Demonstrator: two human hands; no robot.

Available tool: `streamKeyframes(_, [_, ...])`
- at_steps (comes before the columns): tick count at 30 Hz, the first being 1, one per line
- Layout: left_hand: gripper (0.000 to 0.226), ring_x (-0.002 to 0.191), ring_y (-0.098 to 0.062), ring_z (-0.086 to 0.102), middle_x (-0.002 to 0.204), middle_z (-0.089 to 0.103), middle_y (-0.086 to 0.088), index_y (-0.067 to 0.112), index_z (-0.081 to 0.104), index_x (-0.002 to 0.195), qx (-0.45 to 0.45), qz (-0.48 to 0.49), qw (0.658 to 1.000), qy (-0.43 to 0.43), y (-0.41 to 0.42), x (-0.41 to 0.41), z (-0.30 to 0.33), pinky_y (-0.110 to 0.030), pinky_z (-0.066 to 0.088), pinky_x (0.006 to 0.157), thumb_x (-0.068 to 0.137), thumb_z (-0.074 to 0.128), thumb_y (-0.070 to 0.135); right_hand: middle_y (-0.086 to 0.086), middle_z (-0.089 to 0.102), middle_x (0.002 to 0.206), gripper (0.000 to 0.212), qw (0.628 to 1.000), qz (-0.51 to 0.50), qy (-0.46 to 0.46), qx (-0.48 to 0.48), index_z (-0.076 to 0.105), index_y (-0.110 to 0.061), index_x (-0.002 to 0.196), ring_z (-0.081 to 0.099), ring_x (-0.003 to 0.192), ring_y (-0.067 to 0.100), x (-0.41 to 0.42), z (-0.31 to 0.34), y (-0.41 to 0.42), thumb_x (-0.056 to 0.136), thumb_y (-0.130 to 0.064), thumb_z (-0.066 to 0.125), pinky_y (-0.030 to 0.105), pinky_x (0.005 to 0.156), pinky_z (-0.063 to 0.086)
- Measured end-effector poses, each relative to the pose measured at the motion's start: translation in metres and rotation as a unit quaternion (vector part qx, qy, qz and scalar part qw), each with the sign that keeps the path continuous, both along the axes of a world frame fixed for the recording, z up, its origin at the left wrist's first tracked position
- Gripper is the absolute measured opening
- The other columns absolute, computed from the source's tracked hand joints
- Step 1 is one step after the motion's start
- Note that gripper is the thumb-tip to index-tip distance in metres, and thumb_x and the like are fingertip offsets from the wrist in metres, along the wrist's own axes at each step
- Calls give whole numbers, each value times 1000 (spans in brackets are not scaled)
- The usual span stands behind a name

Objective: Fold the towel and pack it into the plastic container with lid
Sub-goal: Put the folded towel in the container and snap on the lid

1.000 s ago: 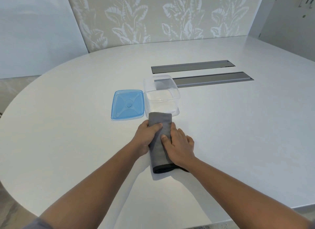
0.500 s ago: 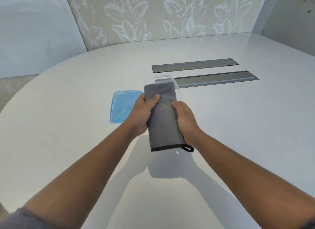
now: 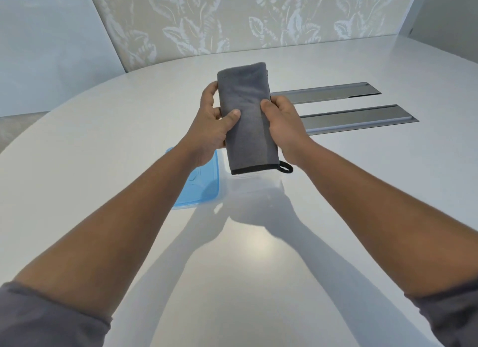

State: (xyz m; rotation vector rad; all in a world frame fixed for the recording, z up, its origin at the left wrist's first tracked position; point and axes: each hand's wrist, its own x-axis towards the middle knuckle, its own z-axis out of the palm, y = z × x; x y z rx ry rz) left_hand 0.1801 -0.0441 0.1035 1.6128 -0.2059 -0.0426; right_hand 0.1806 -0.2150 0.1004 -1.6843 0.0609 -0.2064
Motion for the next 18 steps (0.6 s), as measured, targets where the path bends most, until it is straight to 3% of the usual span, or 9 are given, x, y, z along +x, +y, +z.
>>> streamKeyframes(2, [71,106,-24,72,121,68,-16,39,18,154,64,25,997,-48,-1,11,-11,-44,62,80,102,62,20,1,71,109,20,999,12,12,-32,60,-19,111,68,93,15,16,-4,-3,105,-35,51,34,80,56])
streamKeyframes(5, [80,100,-4,70,117,64,1,38,5,161,155,75,982,-82,-6,17,-27,-24,58,83,102,59,22,2,69,114,22,994,36,16,-104,58,-19,120,68,99,16,27,-15,-7,107,-34,49,37,89,57])
streamKeyframes(7, [80,117,-11,64,135,58,-2,34,4,163,198,80,973,-91,-9,23,-34,-30,53,98,103,55,18,3,70,109,27,988,51,14,-148,56,-18,127,69,97,18,31,-24,-8,107,-32,47,39,88,57])
streamKeyframes(9, [72,126,-19,56,146,50,-7,30,15,163,250,77,960,-99,-13,29,-40,-33,46,105,103,52,15,0,68,105,31,979,58,-2,-195,53,-18,134,67,94,18,33,-32,-9,106,-29,44,38,84,54])
streamKeyframes(12, [54,127,-22,50,153,35,-12,24,35,159,335,66,936,-89,-17,31,-47,-18,32,99,107,47,16,5,65,111,40,959,74,-18,-272,44,-15,145,62,100,26,39,-40,-7,107,-24,43,35,80,45])
streamKeyframes(15, [38,130,-33,52,166,13,-21,13,53,142,424,29,900,-97,-20,30,-54,-22,36,94,105,43,13,10,60,106,51,928,78,-10,-363,29,-13,155,59,97,31,42,-47,-5,107,-23,42,36,76,40])
streamKeyframes(18, [53,93,-35,61,149,44,-25,15,37,151,452,13,889,-72,-22,33,-55,-35,41,76,100,47,15,10,54,100,60,913,93,-10,-397,19,-14,159,56,92,32,44,-48,-1,103,-20,42,35,73,37])
